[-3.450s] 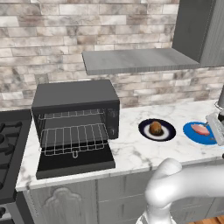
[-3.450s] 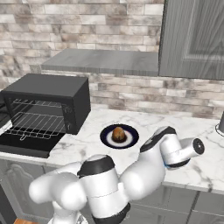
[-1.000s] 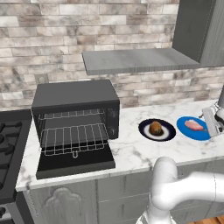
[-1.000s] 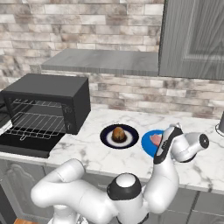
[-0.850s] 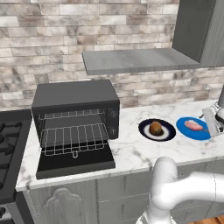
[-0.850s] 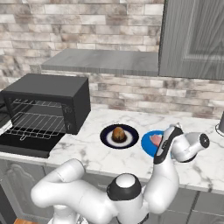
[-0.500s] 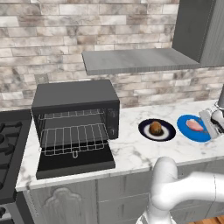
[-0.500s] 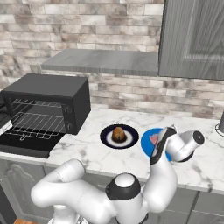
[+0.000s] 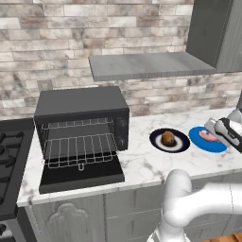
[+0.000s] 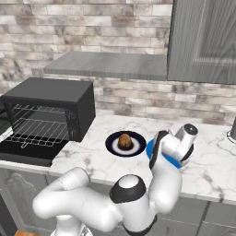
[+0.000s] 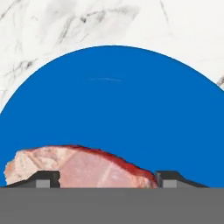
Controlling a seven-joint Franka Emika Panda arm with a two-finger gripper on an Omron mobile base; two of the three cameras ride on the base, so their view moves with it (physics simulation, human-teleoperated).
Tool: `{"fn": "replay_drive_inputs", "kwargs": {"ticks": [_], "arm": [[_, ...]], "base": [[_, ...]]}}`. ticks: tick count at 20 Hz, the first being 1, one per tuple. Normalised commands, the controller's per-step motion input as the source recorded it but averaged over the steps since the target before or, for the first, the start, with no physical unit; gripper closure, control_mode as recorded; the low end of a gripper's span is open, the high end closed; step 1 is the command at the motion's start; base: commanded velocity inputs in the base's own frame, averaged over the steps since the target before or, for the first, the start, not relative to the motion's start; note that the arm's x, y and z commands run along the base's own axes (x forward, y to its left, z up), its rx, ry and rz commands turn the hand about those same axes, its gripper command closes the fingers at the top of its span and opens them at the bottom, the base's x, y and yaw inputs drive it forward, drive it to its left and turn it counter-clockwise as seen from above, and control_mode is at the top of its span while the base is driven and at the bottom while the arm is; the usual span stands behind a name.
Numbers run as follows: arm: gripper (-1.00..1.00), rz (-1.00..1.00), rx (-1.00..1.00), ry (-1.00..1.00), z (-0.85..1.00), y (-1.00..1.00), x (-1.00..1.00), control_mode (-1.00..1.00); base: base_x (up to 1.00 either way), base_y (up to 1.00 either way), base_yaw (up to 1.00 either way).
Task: Open the toaster oven door. Place the bread on the top rack in the toaster oven and place the steak on the bottom rack.
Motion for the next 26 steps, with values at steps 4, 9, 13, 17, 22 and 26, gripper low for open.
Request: {"fn": "replay_drive_inputs", "kwargs": {"ticks": [4,9,13,17,22,26], "arm": [[1.00,0.12,-0.10,0.12,-0.53,0.05,0.00,-1.00],[1.00,0.05,-0.02,0.03,-0.15,0.02,-0.03,-1.00],[1.00,0.00,0.00,0.00,0.23,0.25,-0.24,-1.00],[1.00,0.00,0.00,0.00,0.52,0.45,-0.27,-1.00],[1.00,0.00,0.00,0.00,0.81,0.33,-0.46,-1.00],[1.00,0.00,-0.04,-0.17,0.51,0.52,-0.99,-1.00]], "base": [[0.00,0.00,0.00],[0.00,0.00,0.00],[0.00,0.00,0.00],[0.00,0.00,0.00],[0.00,0.00,0.00],[0.00,0.00,0.00]]}}
